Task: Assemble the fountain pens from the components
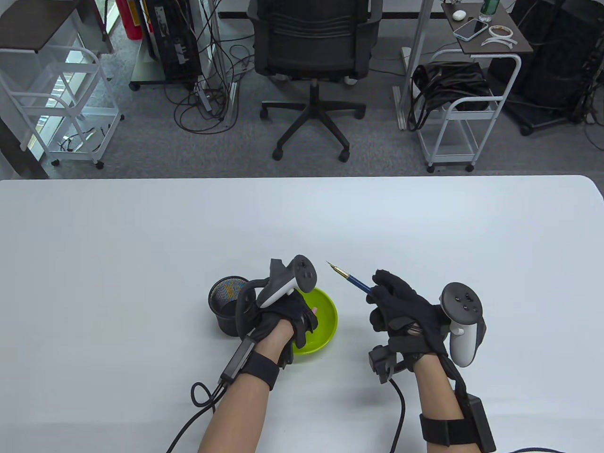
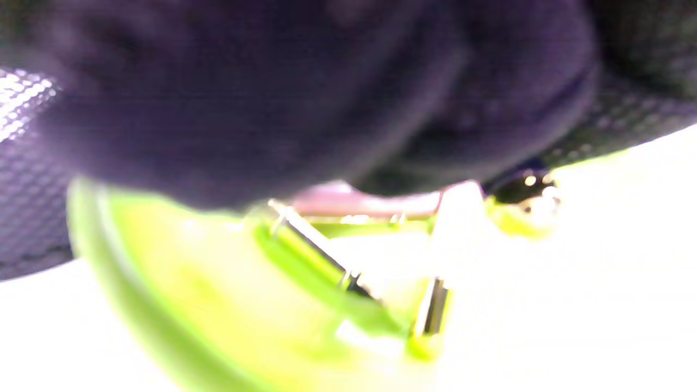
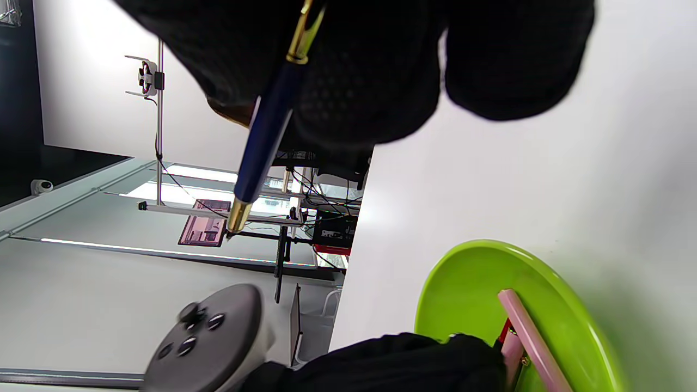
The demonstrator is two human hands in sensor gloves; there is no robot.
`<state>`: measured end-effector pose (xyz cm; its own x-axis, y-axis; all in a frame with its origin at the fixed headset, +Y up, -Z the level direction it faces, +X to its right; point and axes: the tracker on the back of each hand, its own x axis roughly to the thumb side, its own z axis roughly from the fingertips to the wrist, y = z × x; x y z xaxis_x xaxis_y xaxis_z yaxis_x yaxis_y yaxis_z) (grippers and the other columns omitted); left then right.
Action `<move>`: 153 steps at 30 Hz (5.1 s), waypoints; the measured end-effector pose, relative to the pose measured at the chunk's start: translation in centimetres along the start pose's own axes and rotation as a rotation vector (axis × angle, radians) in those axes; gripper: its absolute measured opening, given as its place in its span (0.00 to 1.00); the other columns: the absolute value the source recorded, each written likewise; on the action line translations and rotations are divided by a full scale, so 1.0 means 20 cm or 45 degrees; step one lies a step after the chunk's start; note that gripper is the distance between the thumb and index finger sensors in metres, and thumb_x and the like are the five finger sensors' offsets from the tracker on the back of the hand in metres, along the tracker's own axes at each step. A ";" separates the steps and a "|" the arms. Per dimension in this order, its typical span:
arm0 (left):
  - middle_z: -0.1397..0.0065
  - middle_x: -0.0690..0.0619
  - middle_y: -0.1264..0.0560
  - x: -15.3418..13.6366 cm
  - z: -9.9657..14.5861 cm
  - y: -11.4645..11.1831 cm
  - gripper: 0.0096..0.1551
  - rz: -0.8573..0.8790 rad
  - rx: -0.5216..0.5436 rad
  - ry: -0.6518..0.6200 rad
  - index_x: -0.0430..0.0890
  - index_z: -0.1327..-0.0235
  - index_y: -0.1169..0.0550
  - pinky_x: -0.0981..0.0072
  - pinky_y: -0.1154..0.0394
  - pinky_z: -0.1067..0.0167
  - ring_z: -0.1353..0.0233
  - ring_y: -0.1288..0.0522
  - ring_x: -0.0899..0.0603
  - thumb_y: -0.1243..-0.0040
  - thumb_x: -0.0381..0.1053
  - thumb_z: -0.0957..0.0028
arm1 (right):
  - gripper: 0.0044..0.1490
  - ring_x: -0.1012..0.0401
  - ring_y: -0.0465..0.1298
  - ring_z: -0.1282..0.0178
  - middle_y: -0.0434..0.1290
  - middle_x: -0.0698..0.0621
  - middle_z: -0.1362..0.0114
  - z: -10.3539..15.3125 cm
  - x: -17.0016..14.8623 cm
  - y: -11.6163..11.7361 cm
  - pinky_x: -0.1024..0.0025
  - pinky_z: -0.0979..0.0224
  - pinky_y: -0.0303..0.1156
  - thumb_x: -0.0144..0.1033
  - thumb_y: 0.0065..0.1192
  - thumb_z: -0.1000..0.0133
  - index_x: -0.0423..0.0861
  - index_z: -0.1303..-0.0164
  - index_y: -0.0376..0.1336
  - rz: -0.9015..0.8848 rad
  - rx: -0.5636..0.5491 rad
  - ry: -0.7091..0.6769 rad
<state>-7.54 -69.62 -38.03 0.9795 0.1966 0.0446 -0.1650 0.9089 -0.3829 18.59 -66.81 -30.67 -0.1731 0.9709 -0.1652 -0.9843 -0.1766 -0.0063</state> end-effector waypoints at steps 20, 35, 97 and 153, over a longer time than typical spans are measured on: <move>0.47 0.48 0.18 -0.35 0.35 0.03 0.28 0.922 0.450 -0.453 0.42 0.33 0.28 0.46 0.22 0.54 0.57 0.16 0.45 0.49 0.53 0.42 | 0.30 0.59 0.82 0.72 0.81 0.43 0.49 -0.01 -0.01 0.05 0.54 0.60 0.82 0.41 0.63 0.47 0.41 0.37 0.69 0.079 0.043 -0.001; 0.51 0.51 0.25 -0.40 0.35 -0.03 0.26 1.198 0.410 -0.525 0.50 0.34 0.26 0.44 0.26 0.50 0.55 0.23 0.48 0.50 0.56 0.43 | 0.27 0.61 0.82 0.78 0.83 0.47 0.59 0.00 0.03 0.10 0.56 0.65 0.82 0.45 0.66 0.49 0.42 0.47 0.75 0.086 0.170 -0.143; 0.66 0.57 0.20 -0.43 0.50 0.21 0.27 0.803 0.479 -0.392 0.40 0.44 0.20 0.48 0.20 0.63 0.68 0.19 0.51 0.49 0.57 0.43 | 0.41 0.52 0.83 0.65 0.80 0.41 0.47 -0.01 -0.01 0.22 0.47 0.55 0.79 0.58 0.58 0.48 0.40 0.36 0.69 0.343 0.241 -0.111; 0.45 0.48 0.19 -0.59 0.31 0.26 0.26 0.011 0.346 0.206 0.42 0.39 0.20 0.43 0.21 0.57 0.58 0.17 0.44 0.43 0.54 0.43 | 0.41 0.51 0.83 0.63 0.80 0.40 0.46 -0.02 -0.01 0.22 0.46 0.54 0.79 0.57 0.58 0.47 0.39 0.36 0.69 0.368 0.280 -0.104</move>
<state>-20.65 -64.84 -34.82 0.9800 0.1636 -0.1133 -0.1771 0.9767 -0.1212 14.23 -67.76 -31.01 -0.4382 0.8975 -0.0500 -0.8769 -0.4147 0.2429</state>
